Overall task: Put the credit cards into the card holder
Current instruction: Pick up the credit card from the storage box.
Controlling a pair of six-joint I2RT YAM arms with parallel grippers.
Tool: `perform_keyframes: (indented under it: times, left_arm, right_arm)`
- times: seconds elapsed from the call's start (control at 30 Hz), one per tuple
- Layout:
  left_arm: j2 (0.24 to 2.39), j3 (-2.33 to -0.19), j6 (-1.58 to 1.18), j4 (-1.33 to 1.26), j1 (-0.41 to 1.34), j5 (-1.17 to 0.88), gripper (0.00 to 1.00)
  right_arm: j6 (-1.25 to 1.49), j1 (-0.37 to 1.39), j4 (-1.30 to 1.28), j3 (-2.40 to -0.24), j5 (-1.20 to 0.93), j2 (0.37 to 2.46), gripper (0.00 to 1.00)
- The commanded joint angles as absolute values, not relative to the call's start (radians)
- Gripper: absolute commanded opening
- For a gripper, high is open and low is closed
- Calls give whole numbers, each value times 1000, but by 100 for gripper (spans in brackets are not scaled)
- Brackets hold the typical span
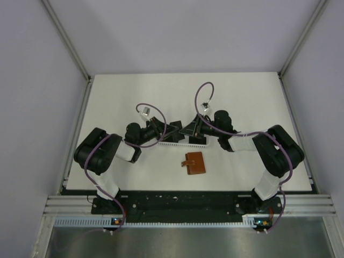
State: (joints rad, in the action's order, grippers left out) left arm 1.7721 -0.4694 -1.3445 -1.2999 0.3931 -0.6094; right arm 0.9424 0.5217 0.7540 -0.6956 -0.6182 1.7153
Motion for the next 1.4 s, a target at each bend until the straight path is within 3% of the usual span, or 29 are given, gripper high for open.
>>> perform_keyframes:
  times: [0.0,1.37]
  left_arm:
    - [1767,-479,-1356,-1671,391,-623,27]
    - [1756,-477,-1358,-1671,373,-632,26]
  right_arm:
    - [910,535,758,-723,-600,1677,25]
    - [864,502,661,-692,-526,1609,13]
